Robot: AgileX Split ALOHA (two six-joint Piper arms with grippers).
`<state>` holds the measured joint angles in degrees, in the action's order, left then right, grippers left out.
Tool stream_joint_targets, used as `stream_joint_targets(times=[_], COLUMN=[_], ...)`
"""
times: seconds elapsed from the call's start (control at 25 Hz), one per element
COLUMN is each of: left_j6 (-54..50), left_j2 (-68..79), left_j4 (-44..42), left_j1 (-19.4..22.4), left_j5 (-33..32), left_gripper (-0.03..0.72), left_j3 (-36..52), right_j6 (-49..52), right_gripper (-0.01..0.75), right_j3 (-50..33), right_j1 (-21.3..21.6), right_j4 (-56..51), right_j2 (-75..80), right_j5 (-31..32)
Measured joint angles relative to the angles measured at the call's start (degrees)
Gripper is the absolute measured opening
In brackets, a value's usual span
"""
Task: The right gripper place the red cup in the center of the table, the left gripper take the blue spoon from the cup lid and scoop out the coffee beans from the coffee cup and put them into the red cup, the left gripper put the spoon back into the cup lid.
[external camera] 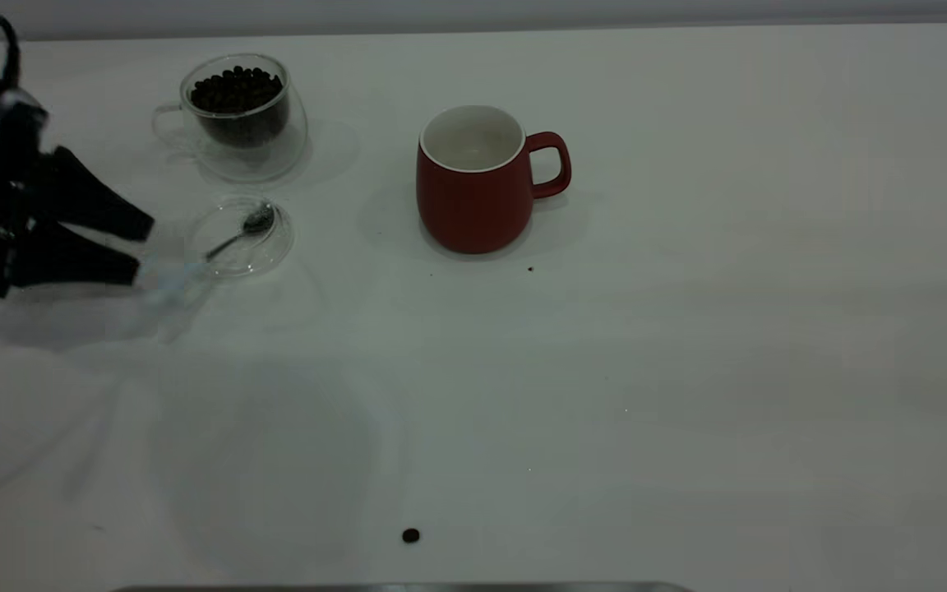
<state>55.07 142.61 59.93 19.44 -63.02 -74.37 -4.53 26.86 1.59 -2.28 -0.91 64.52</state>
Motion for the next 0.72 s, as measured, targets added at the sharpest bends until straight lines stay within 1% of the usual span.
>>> stream_joint_targets(times=[0.24,0.52,0.72], left_j6=[-1.38,-1.81,-4.18], left_j2=[-4.67,-5.49,-8.47], left_j4=[-0.50,-0.70,-0.02], left_j1=[2.79,2.72,2.72], left_j5=[-1.63,-2.63,-2.63], left_gripper=[0.462,0.462,0.462], left_j3=[0.00,0.00,0.00], right_j6=[0.00,0.00,0.00], right_gripper=[0.478,0.478,0.478], right_j3=[0.00,0.00,0.00], right_j1=[0.00,0.00,0.00], right_j4=[0.00,0.00,0.00], right_j2=[0.00,0.00,0.00], right_j5=[0.00,0.00,0.00])
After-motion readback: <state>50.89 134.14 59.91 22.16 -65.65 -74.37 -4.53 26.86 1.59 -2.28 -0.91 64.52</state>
